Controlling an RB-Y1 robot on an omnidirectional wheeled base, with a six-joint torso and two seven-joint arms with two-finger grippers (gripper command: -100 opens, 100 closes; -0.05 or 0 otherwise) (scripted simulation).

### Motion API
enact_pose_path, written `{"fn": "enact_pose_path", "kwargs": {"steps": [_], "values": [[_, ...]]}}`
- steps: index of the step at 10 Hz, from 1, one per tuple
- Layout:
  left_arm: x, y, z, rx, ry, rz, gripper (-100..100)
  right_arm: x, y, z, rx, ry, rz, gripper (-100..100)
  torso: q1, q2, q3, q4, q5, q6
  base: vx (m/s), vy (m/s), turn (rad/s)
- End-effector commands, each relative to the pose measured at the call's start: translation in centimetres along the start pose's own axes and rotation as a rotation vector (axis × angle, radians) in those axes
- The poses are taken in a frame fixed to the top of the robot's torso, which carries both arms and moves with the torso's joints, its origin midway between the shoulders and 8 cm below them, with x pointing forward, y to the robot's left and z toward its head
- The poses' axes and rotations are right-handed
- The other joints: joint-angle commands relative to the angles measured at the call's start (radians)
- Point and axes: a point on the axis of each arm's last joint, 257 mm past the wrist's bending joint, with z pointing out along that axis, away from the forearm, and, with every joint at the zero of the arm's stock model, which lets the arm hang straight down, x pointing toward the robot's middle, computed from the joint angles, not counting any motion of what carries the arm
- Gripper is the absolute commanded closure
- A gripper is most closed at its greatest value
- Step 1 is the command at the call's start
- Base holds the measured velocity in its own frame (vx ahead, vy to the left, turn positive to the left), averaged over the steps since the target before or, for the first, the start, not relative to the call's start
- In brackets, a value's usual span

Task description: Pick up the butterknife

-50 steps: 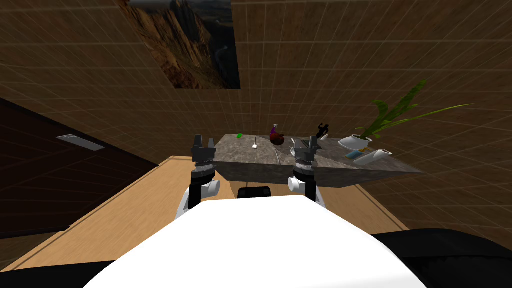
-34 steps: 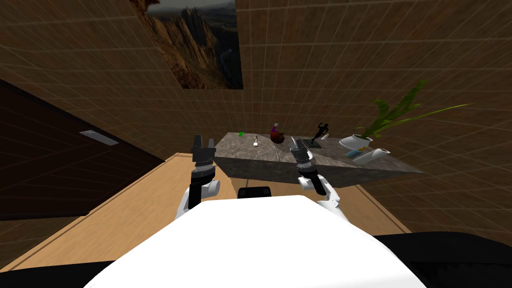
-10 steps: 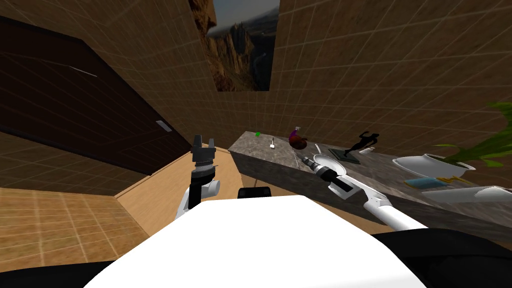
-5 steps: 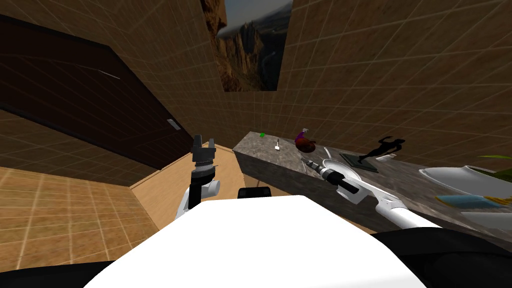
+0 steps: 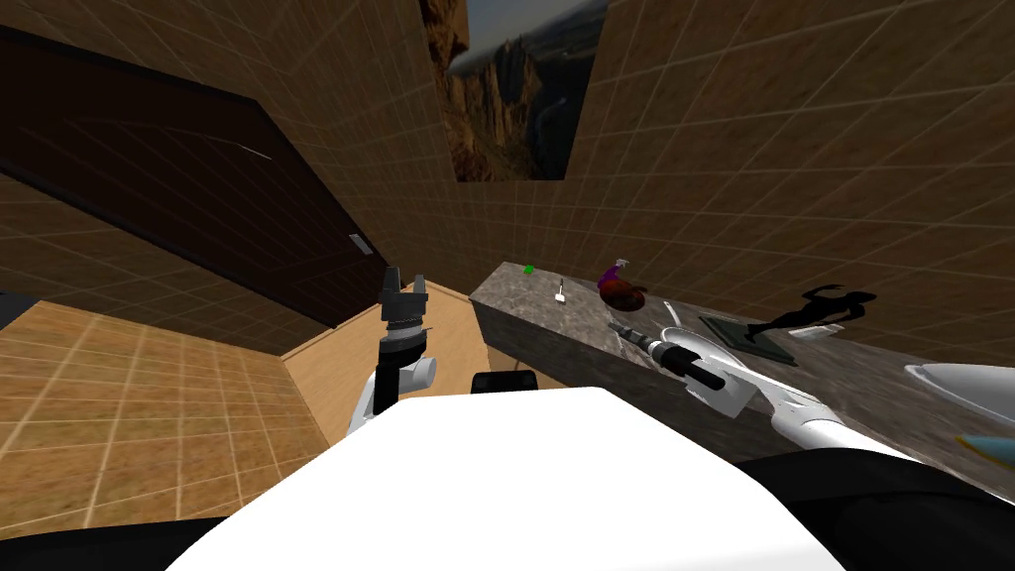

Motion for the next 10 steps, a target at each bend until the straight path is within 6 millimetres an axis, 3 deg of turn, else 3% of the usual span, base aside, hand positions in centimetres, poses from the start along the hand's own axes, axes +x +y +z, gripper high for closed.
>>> {"fn": "enact_pose_path", "kwargs": {"steps": [1,4,7,9,10], "values": [[0.0,0.0,0.0,0.000,0.000,0.000,0,0.5,-2.9,-0.5,0.082,0.020,-0.024,-100,0.000,0.000,0.000,0.000,0.000,0.000,0.049,0.043,0.103],[0.0,0.0,0.0,0.000,0.000,0.000,0,1.7,-9.0,-2.8,0.253,0.069,-0.074,-100,0.000,-0.002,-0.001,0.000,0.000,0.000,0.078,0.048,0.163],[0.0,0.0,0.0,0.000,0.000,0.000,0,2.1,-10.6,-3.6,0.302,0.084,-0.087,-100,0.000,0.001,0.000,0.000,0.000,0.000,0.041,0.030,0.054],[0.0,0.0,0.0,0.000,0.000,0.000,0,3.3,-13.5,-5.3,0.385,0.121,-0.112,-100,-0.001,0.002,0.001,0.001,0.000,0.000,0.041,0.031,0.104],[0.0,0.0,0.0,0.000,0.000,0.000,0,3.0,-12.7,-4.8,0.357,0.108,-0.103,-100,-0.001,0.001,0.001,0.000,0.000,0.000,0.028,0.014,0.029]]}}
